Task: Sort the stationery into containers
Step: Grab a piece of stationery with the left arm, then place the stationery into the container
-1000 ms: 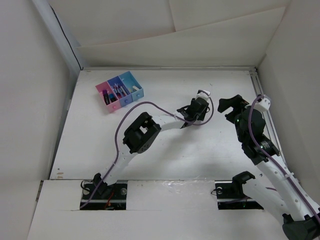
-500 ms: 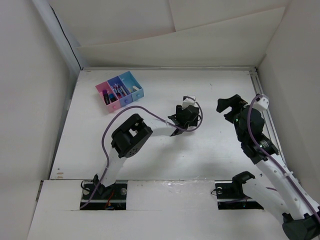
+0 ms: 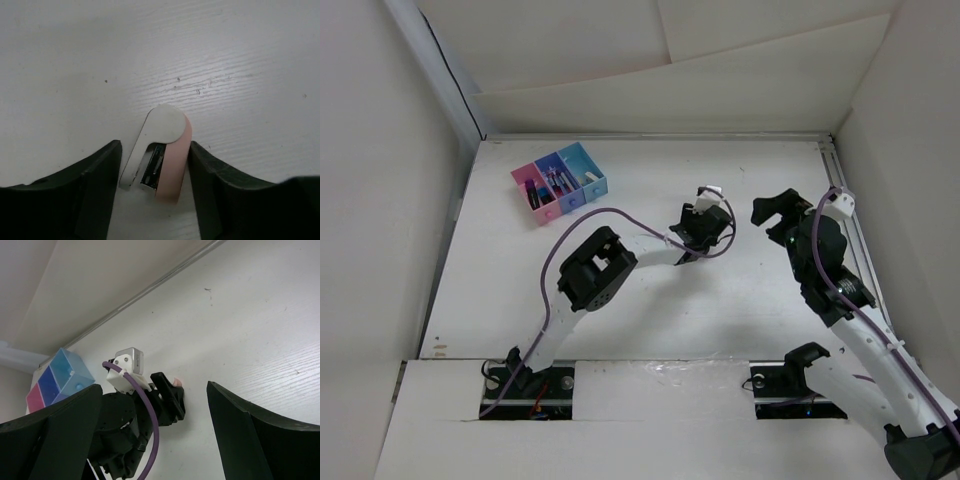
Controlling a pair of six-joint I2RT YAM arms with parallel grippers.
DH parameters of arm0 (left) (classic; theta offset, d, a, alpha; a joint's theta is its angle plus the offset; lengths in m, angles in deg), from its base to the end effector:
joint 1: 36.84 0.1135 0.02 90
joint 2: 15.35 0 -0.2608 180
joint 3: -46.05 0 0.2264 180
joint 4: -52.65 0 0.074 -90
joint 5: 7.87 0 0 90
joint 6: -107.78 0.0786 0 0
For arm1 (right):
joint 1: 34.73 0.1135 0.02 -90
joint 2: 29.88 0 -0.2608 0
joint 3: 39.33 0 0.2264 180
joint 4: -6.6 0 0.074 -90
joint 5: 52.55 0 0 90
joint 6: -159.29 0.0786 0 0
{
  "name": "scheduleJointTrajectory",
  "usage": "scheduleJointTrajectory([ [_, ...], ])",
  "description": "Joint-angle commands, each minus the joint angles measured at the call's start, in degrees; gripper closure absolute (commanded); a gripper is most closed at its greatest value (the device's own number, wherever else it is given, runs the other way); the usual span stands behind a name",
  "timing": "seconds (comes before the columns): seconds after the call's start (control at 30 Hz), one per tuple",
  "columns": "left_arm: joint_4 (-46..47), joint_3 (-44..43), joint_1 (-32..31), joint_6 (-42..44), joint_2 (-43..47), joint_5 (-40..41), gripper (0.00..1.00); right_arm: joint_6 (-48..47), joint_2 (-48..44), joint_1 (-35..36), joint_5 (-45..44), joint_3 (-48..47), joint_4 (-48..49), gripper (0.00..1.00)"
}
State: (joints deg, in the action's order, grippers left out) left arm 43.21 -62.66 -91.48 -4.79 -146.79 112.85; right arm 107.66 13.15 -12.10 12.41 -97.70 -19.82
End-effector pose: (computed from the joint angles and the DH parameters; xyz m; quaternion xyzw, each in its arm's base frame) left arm 0.3344 -0.4019 0.1462 0.1101 0.8466 -0.1097 0.5090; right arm 0.1884 0.0425 0.3235 0.2397 0.7277 0.1707 0.6195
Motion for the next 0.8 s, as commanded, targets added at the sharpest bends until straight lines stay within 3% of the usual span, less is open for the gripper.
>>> scheduleJointTrajectory([
  [0.0, -2.86, -2.90, -0.12, 1.83, -0.57, 2.94, 0.54, -0.75, -0.75, 0.57, 0.25, -0.15, 3.14, 0.09],
  [0.03, -2.86, -2.90, -0.12, 1.04, -0.58, 2.94, 0.69, -0.75, -0.75, 0.57, 0.25, -0.15, 3.14, 0.09],
  [0.2, -1.02, -0.10, 1.10, -2.04, 3.54, -0.21, 0.91, -0.75, 1.36, 0.57, 0.25, -0.15, 3.67, 0.09],
  [0.33, 0.22, 4.03, 2.16, -4.14, 8.89, -1.63, 0.97, -0.75, 2.50, 0.57, -0.28, -0.15, 3.67, 0.09],
  [0.53, 2.50, 10.62, 5.93, -5.29, 19.27, -4.07, 0.97, -0.75, 1.89, 0.57, -0.28, -0.15, 3.67, 0.09],
  [0.77, -0.74, 10.73, 20.16, -11.53, 27.37, -13.56, 0.97, -0.75, 1.36, 0.57, 0.25, -0.15, 3.67, 0.09],
])
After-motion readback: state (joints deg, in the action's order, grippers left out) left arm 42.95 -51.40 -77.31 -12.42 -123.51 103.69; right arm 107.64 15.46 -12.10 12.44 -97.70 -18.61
